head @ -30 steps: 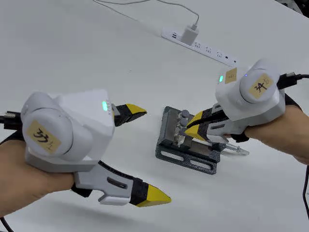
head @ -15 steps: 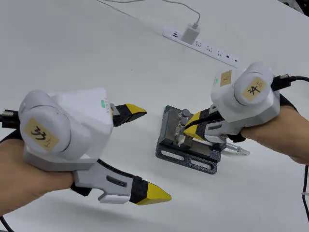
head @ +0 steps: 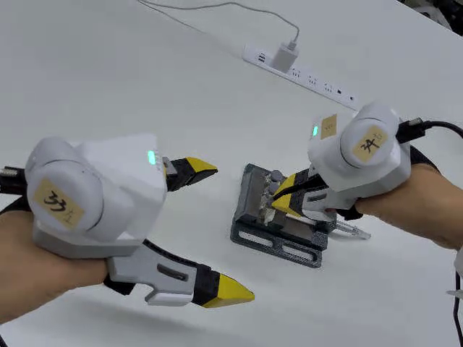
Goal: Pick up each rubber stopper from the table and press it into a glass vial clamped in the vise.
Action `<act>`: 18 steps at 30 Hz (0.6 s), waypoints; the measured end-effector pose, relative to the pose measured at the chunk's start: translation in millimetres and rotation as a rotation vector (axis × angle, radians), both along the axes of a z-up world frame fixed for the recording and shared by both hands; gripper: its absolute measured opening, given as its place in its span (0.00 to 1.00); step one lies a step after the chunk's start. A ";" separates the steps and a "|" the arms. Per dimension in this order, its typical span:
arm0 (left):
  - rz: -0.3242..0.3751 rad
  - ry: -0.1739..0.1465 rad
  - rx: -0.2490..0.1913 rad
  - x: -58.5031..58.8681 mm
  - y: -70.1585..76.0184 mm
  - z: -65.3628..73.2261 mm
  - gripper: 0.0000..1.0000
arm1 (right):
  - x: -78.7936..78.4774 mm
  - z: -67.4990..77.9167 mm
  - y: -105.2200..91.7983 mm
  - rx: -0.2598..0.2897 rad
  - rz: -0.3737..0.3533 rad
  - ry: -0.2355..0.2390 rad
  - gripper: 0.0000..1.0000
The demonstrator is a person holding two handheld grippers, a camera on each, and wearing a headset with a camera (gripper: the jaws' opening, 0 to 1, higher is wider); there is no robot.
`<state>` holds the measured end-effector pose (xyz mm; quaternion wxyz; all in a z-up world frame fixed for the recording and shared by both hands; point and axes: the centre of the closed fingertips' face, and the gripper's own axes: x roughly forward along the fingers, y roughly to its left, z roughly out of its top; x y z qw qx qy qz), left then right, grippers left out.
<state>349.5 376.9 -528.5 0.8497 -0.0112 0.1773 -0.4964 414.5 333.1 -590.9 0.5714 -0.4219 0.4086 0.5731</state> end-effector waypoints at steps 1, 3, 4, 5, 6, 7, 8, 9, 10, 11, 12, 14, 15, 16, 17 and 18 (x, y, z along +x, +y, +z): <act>0.002 0.002 -0.002 0.5 0.4 0.1 0.89 | -0.1 0.0 -0.3 -0.001 -0.001 0.001 0.00; 0.002 -0.002 -0.001 1.0 0.6 0.2 0.89 | 0.1 -0.3 -0.6 -0.004 0.002 0.002 0.00; 0.001 -0.003 -0.001 1.0 0.6 0.3 0.89 | 0.5 -0.7 -0.5 -0.006 -0.001 0.006 0.00; 0.003 -0.002 -0.002 1.2 0.8 0.4 0.89 | 0.7 -0.8 -0.2 -0.009 -0.003 0.007 0.00; 0.004 -0.002 -0.004 1.3 0.9 0.6 0.89 | 1.2 -1.3 -0.1 -0.014 0.000 0.007 0.00; 0.004 -0.003 -0.004 1.3 0.9 0.7 0.89 | 1.2 -1.4 0.0 -0.018 0.005 0.006 0.00; 0.004 -0.003 -0.003 1.3 1.0 0.6 0.89 | 0.7 -1.7 0.1 -0.021 0.008 0.005 0.00; 0.005 -0.002 -0.005 1.3 0.9 0.5 0.89 | 0.4 -2.1 0.3 -0.025 0.015 -0.001 0.00; 0.005 -0.003 -0.006 1.3 0.7 0.8 0.89 | 0.3 -2.5 0.3 -0.029 0.025 -0.005 0.00; 0.006 -0.006 -0.005 1.6 0.6 1.1 0.89 | 0.6 -2.9 1.0 -0.028 0.022 -0.004 0.00; 0.007 -0.005 -0.006 1.9 0.6 1.3 0.89 | 0.9 -3.1 1.0 -0.030 0.016 -0.001 0.00; 0.010 -0.007 -0.010 2.6 0.7 2.5 0.89 | 0.9 -3.4 0.8 -0.034 0.020 0.001 0.00; 0.012 -0.008 -0.011 2.8 0.9 2.8 0.89 | 0.9 -3.6 0.9 -0.035 0.017 0.001 0.00; 0.013 -0.006 -0.011 3.0 1.0 2.8 0.89 | 0.7 -3.7 0.9 -0.037 0.016 0.000 0.00; 0.012 -0.007 -0.011 3.0 1.0 3.1 0.89 | 0.5 -3.9 0.8 -0.041 0.021 -0.004 0.00; 0.012 -0.009 -0.009 3.2 1.2 3.0 0.89 | 0.2 -3.9 0.8 -0.044 0.018 -0.004 0.00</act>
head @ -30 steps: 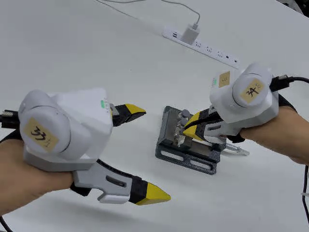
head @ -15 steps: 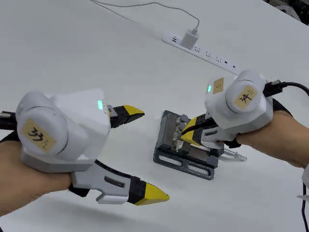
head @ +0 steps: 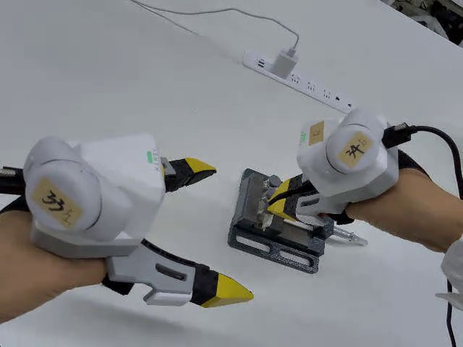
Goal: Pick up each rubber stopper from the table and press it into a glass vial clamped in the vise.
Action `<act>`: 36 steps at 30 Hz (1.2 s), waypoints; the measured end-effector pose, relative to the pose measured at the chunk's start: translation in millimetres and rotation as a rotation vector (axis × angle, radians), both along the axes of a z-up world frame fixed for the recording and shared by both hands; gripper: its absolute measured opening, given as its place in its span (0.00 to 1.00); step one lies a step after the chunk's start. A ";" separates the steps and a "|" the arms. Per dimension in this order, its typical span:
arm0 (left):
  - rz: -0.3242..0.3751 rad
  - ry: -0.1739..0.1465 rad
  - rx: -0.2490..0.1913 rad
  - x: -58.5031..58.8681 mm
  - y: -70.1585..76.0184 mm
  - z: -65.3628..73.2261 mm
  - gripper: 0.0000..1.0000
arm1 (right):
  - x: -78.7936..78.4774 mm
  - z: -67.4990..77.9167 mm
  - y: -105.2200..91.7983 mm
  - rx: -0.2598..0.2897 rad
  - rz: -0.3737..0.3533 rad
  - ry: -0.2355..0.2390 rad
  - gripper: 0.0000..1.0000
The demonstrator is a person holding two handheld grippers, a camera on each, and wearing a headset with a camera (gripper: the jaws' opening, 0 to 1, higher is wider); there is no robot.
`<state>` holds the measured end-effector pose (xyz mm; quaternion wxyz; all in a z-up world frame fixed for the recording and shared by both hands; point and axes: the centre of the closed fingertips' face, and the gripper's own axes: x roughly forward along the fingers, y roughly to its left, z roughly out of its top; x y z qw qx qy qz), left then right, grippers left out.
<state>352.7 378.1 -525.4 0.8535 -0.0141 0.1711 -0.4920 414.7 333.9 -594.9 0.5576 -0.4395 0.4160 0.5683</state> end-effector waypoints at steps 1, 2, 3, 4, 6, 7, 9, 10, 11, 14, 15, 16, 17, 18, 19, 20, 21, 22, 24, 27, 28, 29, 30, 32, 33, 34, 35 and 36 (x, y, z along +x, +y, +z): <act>0.001 0.001 0.000 0.2 0.2 -0.2 0.89 | 0.4 -0.2 0.0 -0.005 -0.010 0.003 0.00; 0.003 0.003 -0.002 0.3 0.3 0.1 0.89 | 1.0 -0.4 -0.1 -0.007 -0.023 0.008 0.00; 0.004 0.003 -0.003 0.4 0.4 0.4 0.89 | 1.3 -0.6 -0.2 -0.005 -0.030 0.012 0.00; 0.003 0.001 -0.003 0.2 0.3 1.0 0.89 | 1.4 -0.5 -0.9 0.000 -0.035 0.015 0.00; 0.006 0.001 -0.004 0.4 0.4 1.5 0.89 | 1.5 -0.6 -1.7 0.014 -0.061 0.026 0.00; 0.006 0.003 -0.005 0.5 0.5 1.3 0.89 | 1.6 -0.7 -1.9 0.021 -0.070 0.031 0.00; 0.005 0.001 -0.002 0.9 0.6 1.1 0.89 | 1.0 -0.7 -2.0 0.025 -0.065 0.027 0.00; 0.006 0.001 -0.003 1.3 0.5 1.4 0.89 | 0.7 -0.8 -1.8 0.026 -0.068 0.026 0.00; 0.007 0.002 -0.006 1.7 0.4 1.9 0.89 | 0.6 -0.9 -1.7 0.025 -0.068 0.025 0.00; 0.007 0.000 -0.005 2.8 0.0 2.7 0.88 | 0.7 -1.4 -1.8 0.033 -0.071 0.018 0.00; 0.006 0.000 -0.005 3.0 -0.2 3.0 0.88 | 0.7 -1.4 -2.5 0.045 -0.081 0.017 0.00; 0.006 -0.003 -0.004 3.5 -0.5 3.5 0.88 | 1.0 -1.4 -3.2 0.063 -0.093 0.017 0.00; 0.006 -0.002 -0.004 3.9 -0.5 3.6 0.88 | 1.2 -1.6 -4.1 0.070 -0.090 0.017 0.00; 0.006 -0.001 -0.004 4.3 -0.5 3.5 0.88 | 2.1 -1.8 -3.6 0.081 -0.090 0.016 0.00; 0.005 0.001 -0.002 4.2 -0.4 3.0 0.88 | 2.3 -2.0 -3.2 0.082 -0.096 0.016 0.00; 0.004 -0.001 0.000 4.3 -0.4 3.0 0.88 | 2.1 -1.9 -2.6 0.083 -0.100 0.016 0.00; 0.004 -0.001 0.000 4.4 -0.5 3.1 0.88 | 2.3 -2.0 -2.5 0.088 -0.105 0.016 0.00; 0.004 -0.001 0.000 4.5 -0.5 3.3 0.88 | 2.3 -2.0 -2.6 0.094 -0.106 0.015 0.00; 0.005 -0.002 0.003 4.7 -0.2 3.5 0.87 | 1.6 -1.9 -2.9 0.115 -0.113 0.006 0.00; 0.004 -0.001 0.008 4.5 -0.4 3.6 0.87 | 1.5 -1.8 -2.5 0.131 -0.117 -0.005 0.00; 0.002 -0.002 0.011 4.4 -0.7 4.0 0.87 | 0.8 -1.4 -2.2 0.133 -0.114 -0.010 0.00; 0.000 -0.002 0.013 4.0 -1.1 4.4 0.87 | 0.9 -1.0 -1.9 0.134 -0.103 -0.014 0.00; -0.002 -0.001 0.016 3.6 -1.3 4.7 0.87 | 1.0 -0.8 -1.7 0.134 -0.105 -0.012 0.00; -0.005 -0.002 0.020 2.7 -1.0 6.0 0.87 | 1.9 -0.1 -0.9 0.134 -0.112 -0.004 0.00; -0.006 -0.002 0.023 1.8 -0.5 6.6 0.87 | 1.9 0.1 -1.1 0.140 -0.126 0.004 0.00; -0.007 -0.003 0.026 1.3 -0.2 6.7 0.87 | 1.6 0.1 -1.0 0.142 -0.131 0.004 0.00; -0.006 -0.003 0.028 1.0 0.2 6.8 0.87 | 1.4 0.1 -0.9 0.144 -0.129 0.000 0.00; -0.004 -0.002 0.030 0.8 0.6 6.7 0.87 | 0.8 0.4 -1.1 0.147 -0.128 -0.005 0.00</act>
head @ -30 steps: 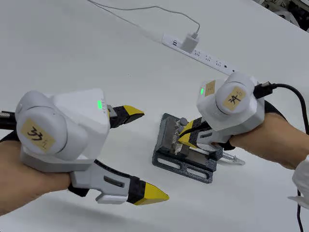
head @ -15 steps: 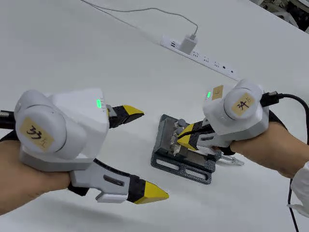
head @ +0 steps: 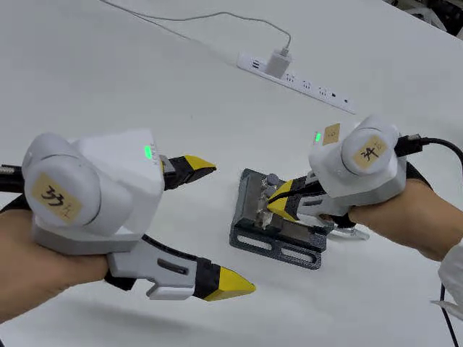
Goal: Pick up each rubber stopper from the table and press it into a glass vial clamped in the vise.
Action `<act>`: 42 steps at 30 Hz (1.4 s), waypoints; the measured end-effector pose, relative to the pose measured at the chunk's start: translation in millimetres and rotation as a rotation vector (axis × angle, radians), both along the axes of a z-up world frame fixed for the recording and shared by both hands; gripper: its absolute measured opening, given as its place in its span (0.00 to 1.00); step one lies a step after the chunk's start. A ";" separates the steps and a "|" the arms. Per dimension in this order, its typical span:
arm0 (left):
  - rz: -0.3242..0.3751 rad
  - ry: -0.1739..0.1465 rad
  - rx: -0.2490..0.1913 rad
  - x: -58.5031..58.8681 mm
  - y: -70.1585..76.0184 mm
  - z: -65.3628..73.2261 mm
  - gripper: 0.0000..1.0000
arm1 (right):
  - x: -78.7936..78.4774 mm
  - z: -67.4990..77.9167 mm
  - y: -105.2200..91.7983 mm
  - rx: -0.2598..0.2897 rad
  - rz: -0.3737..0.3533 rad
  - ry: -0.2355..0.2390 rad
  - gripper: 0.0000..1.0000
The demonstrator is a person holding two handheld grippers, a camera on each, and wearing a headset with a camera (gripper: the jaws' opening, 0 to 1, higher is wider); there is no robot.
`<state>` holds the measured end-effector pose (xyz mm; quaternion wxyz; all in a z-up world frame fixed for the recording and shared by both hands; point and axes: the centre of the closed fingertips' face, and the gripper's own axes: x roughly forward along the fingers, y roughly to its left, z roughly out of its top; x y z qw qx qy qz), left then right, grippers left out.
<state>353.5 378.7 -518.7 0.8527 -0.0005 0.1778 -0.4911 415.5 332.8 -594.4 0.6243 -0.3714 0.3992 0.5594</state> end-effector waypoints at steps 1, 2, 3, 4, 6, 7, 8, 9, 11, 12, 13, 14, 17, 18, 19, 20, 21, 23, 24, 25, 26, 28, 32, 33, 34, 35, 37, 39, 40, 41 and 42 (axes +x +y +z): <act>0.000 0.000 0.000 -0.8 0.1 0.4 0.87 | 0.1 0.2 0.3 0.001 -0.002 -0.003 0.00; 0.001 0.000 -0.001 -1.5 0.1 1.0 0.87 | -0.5 0.5 0.4 0.002 0.001 -0.010 0.00; 0.002 0.000 0.000 -1.9 0.2 1.1 0.87 | -0.5 0.5 0.5 0.004 -0.003 -0.014 0.00; 0.002 0.000 0.002 -2.4 0.2 1.0 0.87 | -1.4 0.8 0.0 0.007 0.000 -0.021 0.00; 0.003 0.002 0.007 -3.2 0.6 0.5 0.87 | -1.3 1.2 -1.2 0.026 0.002 -0.037 0.00; 0.002 0.003 0.007 -3.7 0.6 0.5 0.87 | -0.9 1.4 -1.0 0.037 -0.011 -0.039 0.00; 0.002 0.003 0.008 -4.5 0.6 1.2 0.87 | -0.8 1.7 -1.5 0.047 -0.018 -0.045 0.00; 0.002 0.002 0.009 -4.8 0.8 1.6 0.87 | -1.3 1.5 -1.4 0.051 -0.020 -0.049 0.00; 0.001 0.003 0.011 -5.6 0.9 2.3 0.87 | -1.6 1.5 -0.7 0.053 -0.026 -0.058 0.00; 0.000 0.001 0.016 -5.7 1.0 2.3 0.87 | -1.1 1.0 -0.5 0.050 -0.031 -0.062 0.00; 0.001 0.002 0.018 -5.6 1.1 2.2 0.87 | -1.4 0.9 -0.1 0.047 -0.029 -0.067 0.00; 0.001 0.002 0.019 -5.4 1.0 2.5 0.87 | -1.2 1.0 -0.1 0.042 -0.018 -0.077 0.00; 0.003 -0.005 0.018 -4.1 0.1 5.9 0.87 | 0.8 1.6 -1.0 0.063 -0.035 -0.064 0.00; 0.002 -0.005 0.019 -4.2 -0.2 6.2 0.87 | 0.9 1.9 -0.9 0.075 -0.056 -0.052 0.00; 0.000 -0.008 0.021 -4.3 -0.6 6.3 0.87 | 1.4 2.0 -0.9 0.085 -0.071 -0.045 0.00; -0.002 -0.010 0.026 -4.6 -1.1 6.1 0.87 | 1.3 2.7 -1.1 0.097 -0.081 -0.046 0.00; -0.006 -0.010 0.028 -5.3 -1.5 6.1 0.87 | 0.8 2.8 -1.4 0.103 -0.081 -0.052 0.00; -0.013 -0.012 0.034 -7.1 -2.3 7.1 0.87 | 0.9 3.1 -2.0 0.127 -0.098 -0.053 0.00; -0.013 -0.014 0.036 -7.3 -2.3 7.7 0.87 | 1.2 3.1 -1.9 0.137 -0.112 -0.048 0.00; -0.014 -0.014 0.038 -7.8 -2.1 8.2 0.87 | 1.6 3.3 -1.8 0.148 -0.123 -0.042 0.00; -0.014 -0.014 0.040 -8.0 -1.9 8.6 0.87 | 1.2 3.3 -1.5 0.157 -0.141 -0.033 0.00; -0.013 -0.018 0.044 -8.8 -1.2 10.0 0.87 | 1.9 3.6 -1.4 0.168 -0.149 -0.033 0.00; -0.007 -0.022 0.057 -10.0 2.0 11.4 0.88 | 2.5 10.5 0.6 0.207 -0.170 -0.044 0.00; -0.006 -0.023 0.063 -10.3 2.9 11.3 0.88 | 2.2 12.1 0.2 0.209 -0.170 -0.044 0.00; -0.005 -0.025 0.068 -10.7 3.6 11.4 0.88 | 2.0 13.7 -0.4 0.210 -0.169 -0.046 0.00; -0.006 -0.027 0.073 -11.3 4.5 11.8 0.88 | 1.9 16.8 -1.5 0.215 -0.168 -0.053 0.00; -0.002 -0.030 0.078 -11.5 5.8 12.5 0.89 | 2.2 22.8 -2.8 0.234 -0.178 -0.057 0.01; -0.002 -0.035 0.085 -12.0 6.7 13.7 0.90 | 1.8 29.3 -6.4 0.250 -0.183 -0.062 0.03; -0.002 -0.037 0.088 -12.4 6.9 14.1 0.91 | 1.6 34.0 -8.0 0.267 -0.192 -0.065 0.04; -0.003 -0.039 0.090 -12.8 6.8 14.5 0.92 | 1.0 36.5 -9.7 0.272 -0.196 -0.065 0.06; -0.006 -0.041 0.095 -13.4 6.6 14.6 0.92 | 0.3 38.9 -11.7 0.278 -0.197 -0.068 0.07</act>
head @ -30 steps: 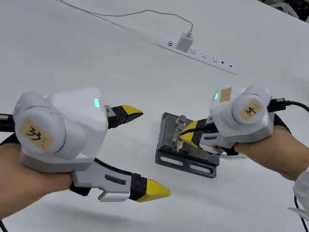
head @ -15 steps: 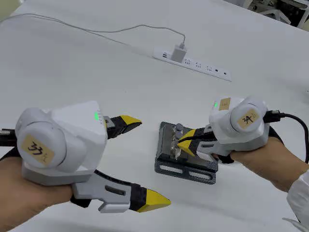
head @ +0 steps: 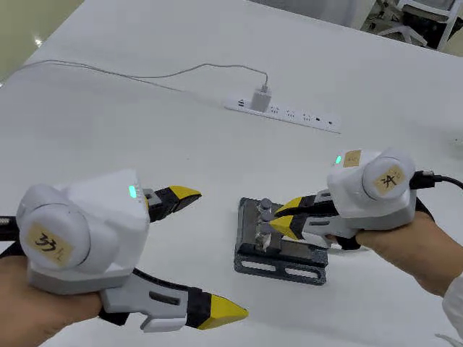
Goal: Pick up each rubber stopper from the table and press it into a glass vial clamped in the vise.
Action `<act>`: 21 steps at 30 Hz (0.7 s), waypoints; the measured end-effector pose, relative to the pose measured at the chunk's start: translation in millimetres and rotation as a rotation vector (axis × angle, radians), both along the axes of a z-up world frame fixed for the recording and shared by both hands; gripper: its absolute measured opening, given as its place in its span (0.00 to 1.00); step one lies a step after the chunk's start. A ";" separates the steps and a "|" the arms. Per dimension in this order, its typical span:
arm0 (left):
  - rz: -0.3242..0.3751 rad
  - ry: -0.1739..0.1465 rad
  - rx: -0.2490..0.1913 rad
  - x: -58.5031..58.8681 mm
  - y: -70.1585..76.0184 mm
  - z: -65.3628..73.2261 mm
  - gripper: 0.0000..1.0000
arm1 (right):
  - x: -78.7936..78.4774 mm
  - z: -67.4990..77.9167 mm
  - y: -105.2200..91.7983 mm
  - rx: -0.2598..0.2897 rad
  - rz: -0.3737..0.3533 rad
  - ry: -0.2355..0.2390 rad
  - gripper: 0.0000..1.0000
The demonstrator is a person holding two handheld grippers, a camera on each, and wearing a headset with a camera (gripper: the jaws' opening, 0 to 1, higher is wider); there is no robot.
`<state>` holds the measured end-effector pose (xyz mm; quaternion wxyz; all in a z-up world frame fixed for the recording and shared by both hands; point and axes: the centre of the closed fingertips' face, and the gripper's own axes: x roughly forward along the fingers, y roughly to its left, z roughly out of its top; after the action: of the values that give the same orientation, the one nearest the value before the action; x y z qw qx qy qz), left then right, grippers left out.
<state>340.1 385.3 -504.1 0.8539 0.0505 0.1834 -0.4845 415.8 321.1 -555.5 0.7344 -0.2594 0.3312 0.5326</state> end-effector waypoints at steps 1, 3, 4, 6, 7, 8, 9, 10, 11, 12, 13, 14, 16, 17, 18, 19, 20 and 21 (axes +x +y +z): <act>-0.005 -0.004 0.008 -0.9 -0.4 0.0 0.93 | -1.4 3.5 -3.0 0.007 -0.001 -0.007 0.08; -0.013 -0.008 0.015 -2.1 -1.6 0.5 0.94 | -3.2 9.5 -9.3 0.020 -0.011 -0.018 0.09; -0.015 -0.009 0.018 -2.3 -2.0 0.6 0.94 | -4.4 11.2 -12.3 0.024 -0.015 -0.017 0.10; -0.017 -0.013 0.024 -2.2 -2.7 1.2 0.95 | -6.9 15.7 -19.6 0.033 -0.020 -0.028 0.12; -0.017 -0.015 0.023 -1.8 -3.0 1.6 0.96 | -8.1 17.5 -22.5 0.039 -0.024 -0.030 0.13; -0.020 -0.018 0.020 -1.7 -3.8 2.8 0.96 | -10.4 19.5 -26.9 0.045 -0.029 -0.030 0.15; -0.021 -0.018 0.016 -1.5 -4.4 3.8 0.97 | -12.1 21.0 -30.0 0.049 -0.032 -0.033 0.16; -0.022 -0.019 0.009 -1.1 -5.2 5.3 0.98 | -13.5 23.2 -34.3 0.059 -0.040 -0.042 0.18; -0.023 -0.020 0.008 -1.1 -5.5 5.9 0.99 | -14.7 24.5 -37.6 0.065 -0.046 -0.045 0.20; -0.025 -0.021 0.008 -1.1 -5.7 6.3 0.99 | -15.8 25.5 -40.7 0.071 -0.052 -0.046 0.22; -0.029 -0.024 0.015 -1.3 -5.5 6.4 0.99 | -18.2 26.8 -45.4 0.081 -0.059 -0.049 0.24; -0.030 -0.024 0.017 -1.3 -5.3 6.3 0.99 | -20.1 27.3 -48.7 0.084 -0.062 -0.050 0.26; -0.032 -0.024 0.012 -1.3 -4.8 6.9 0.99 | -25.0 27.9 -57.4 0.092 -0.072 -0.053 0.28; -0.032 -0.022 0.010 -1.4 -4.4 6.9 0.99 | -26.5 28.4 -60.7 0.099 -0.079 -0.054 0.30; -0.033 -0.023 0.011 -1.9 -4.1 6.9 0.99 | -28.8 29.2 -65.6 0.110 -0.091 -0.056 0.31; -0.039 -0.025 0.013 -2.6 -4.1 6.7 0.99 | -30.6 29.3 -69.5 0.117 -0.097 -0.057 0.33; -0.044 -0.022 0.019 -3.6 -3.9 5.3 0.99 | -33.2 29.1 -74.7 0.124 -0.105 -0.056 0.35; -0.048 -0.022 0.027 -4.3 -3.6 3.8 0.99 | -34.7 28.7 -78.8 0.128 -0.113 -0.055 0.36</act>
<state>335.8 381.7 -500.3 0.8433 0.0716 0.1791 -0.5016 381.1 242.3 -526.8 0.7871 -0.2073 0.2904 0.5031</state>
